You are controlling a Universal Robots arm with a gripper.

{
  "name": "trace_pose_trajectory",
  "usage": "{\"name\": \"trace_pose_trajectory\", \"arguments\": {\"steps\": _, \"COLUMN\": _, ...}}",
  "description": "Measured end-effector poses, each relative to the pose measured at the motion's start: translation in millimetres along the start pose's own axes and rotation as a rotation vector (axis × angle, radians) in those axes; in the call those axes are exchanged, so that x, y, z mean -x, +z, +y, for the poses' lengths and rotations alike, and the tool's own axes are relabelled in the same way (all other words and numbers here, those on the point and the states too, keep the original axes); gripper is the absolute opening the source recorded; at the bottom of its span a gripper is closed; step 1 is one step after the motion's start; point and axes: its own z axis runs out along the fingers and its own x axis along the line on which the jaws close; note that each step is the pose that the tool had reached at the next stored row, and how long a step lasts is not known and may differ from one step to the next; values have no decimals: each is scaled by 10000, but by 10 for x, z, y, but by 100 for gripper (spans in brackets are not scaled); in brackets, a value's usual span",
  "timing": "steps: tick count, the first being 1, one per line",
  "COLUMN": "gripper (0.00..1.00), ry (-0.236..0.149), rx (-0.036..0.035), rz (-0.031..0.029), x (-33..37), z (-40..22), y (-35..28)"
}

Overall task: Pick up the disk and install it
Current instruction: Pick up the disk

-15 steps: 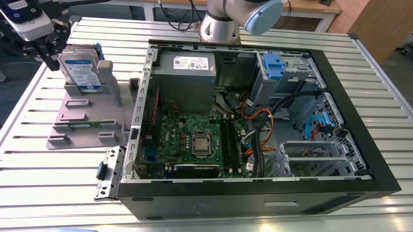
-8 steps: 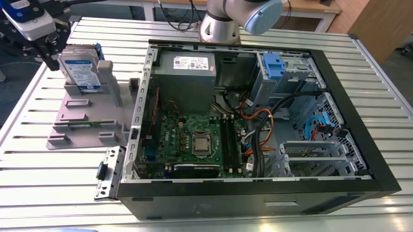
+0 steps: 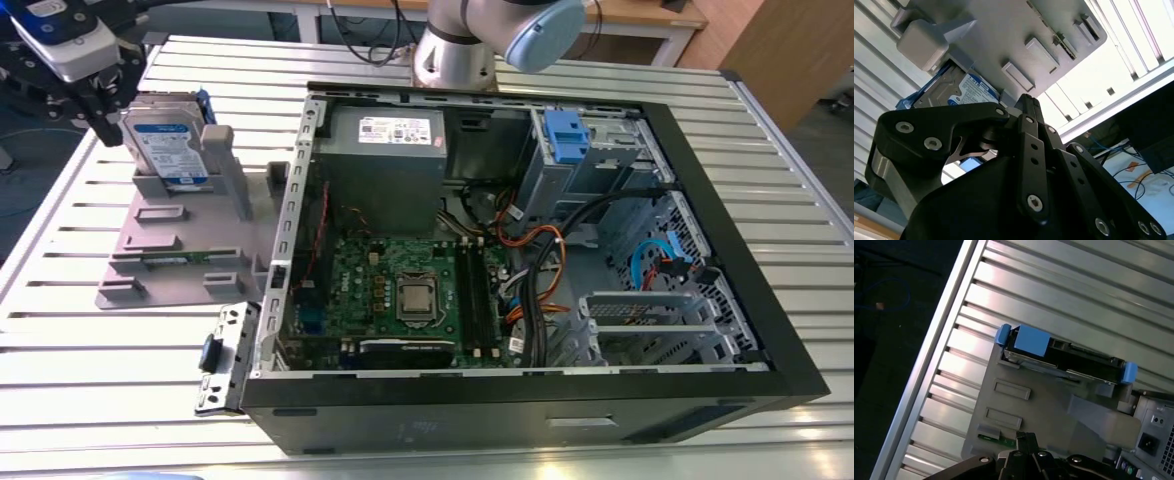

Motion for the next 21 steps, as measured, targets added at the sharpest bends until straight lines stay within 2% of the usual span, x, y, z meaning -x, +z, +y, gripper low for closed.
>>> {"name": "trace_pose_trajectory", "arguments": {"steps": 21, "gripper": 11, "ry": -1183, "rx": 29, "rz": 53, "x": 0, "z": 0, "y": 0}}
